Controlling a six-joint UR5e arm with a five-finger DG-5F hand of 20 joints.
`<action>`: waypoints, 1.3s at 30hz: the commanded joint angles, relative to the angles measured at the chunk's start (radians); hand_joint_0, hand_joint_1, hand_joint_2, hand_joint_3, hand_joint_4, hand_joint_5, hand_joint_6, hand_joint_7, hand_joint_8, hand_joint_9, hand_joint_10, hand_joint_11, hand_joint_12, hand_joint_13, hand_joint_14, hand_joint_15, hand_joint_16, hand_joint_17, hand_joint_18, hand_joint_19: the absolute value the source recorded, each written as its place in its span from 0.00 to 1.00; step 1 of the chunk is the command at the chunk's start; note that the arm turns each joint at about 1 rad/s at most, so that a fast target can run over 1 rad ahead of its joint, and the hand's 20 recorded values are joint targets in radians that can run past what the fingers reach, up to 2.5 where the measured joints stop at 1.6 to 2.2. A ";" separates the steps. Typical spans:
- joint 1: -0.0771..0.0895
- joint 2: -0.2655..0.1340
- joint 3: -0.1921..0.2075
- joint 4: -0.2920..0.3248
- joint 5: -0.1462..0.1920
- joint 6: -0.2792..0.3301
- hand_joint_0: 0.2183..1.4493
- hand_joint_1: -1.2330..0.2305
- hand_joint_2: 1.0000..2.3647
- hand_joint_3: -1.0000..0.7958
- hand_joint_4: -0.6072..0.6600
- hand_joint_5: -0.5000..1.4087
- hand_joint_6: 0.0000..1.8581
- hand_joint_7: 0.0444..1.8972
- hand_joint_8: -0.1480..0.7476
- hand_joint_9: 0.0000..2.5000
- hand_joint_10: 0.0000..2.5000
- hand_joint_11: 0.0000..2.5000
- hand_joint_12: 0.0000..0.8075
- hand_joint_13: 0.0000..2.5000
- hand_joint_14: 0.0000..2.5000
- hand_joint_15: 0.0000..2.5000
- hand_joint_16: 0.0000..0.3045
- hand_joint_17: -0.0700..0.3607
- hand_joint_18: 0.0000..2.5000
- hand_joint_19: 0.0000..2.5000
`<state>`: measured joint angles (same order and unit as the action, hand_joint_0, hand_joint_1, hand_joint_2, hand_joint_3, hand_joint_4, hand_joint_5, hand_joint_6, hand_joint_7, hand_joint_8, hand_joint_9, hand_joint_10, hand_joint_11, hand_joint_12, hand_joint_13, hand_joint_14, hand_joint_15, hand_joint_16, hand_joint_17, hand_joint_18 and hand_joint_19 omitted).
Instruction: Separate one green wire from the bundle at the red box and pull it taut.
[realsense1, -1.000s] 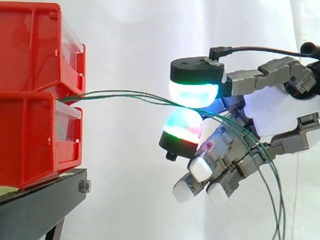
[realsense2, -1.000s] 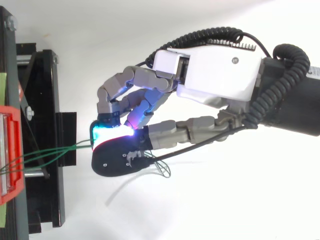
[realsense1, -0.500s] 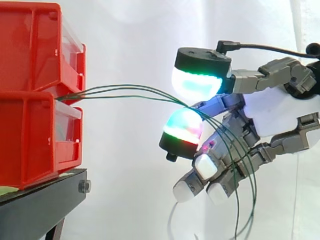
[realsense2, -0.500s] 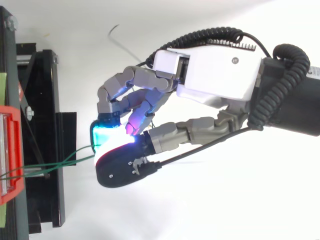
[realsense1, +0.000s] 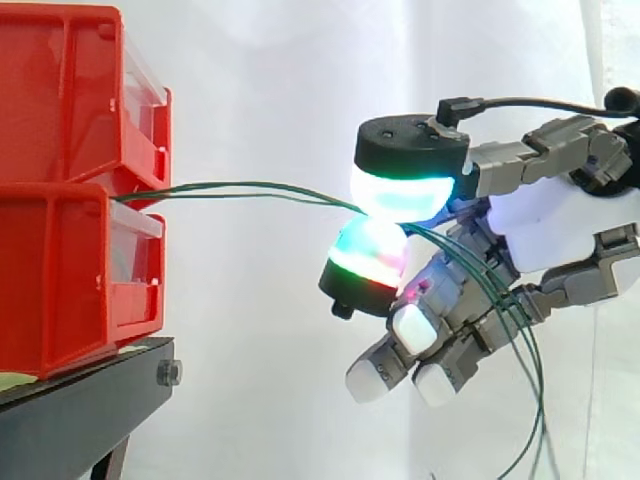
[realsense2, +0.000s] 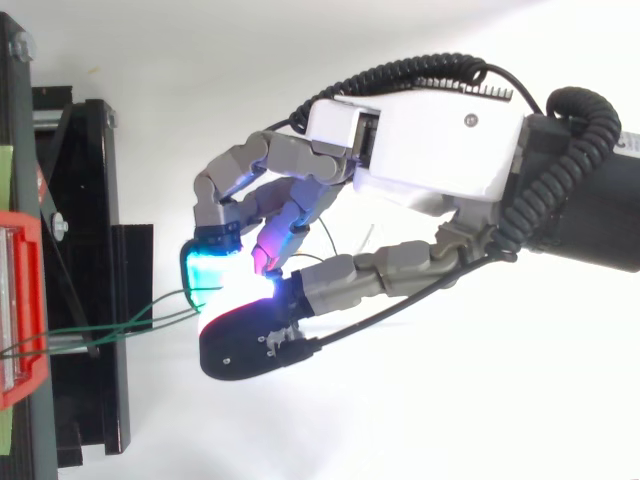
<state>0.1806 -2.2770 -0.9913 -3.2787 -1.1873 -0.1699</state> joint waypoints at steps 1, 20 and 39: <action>-0.003 0.001 0.011 -0.010 0.000 0.001 0.35 0.27 0.01 0.43 0.49 0.18 0.50 0.55 0.45 0.40 0.00 0.15 0.39 0.25 0.00 0.10 0.16 0.42 0.23 0.20; -0.009 -0.001 0.051 -0.104 -0.003 0.001 0.29 0.42 0.01 0.39 0.56 0.19 0.48 0.57 0.46 0.42 0.00 0.15 0.40 0.25 0.00 0.10 0.16 0.42 0.23 0.21; -0.009 -0.001 0.049 -0.105 -0.001 0.001 0.35 0.26 0.00 0.32 0.53 0.18 0.49 0.52 0.43 0.39 0.00 0.15 0.39 0.25 0.00 0.09 0.16 0.42 0.23 0.20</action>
<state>0.1718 -2.2772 -0.9406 -3.3849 -1.1889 -0.1687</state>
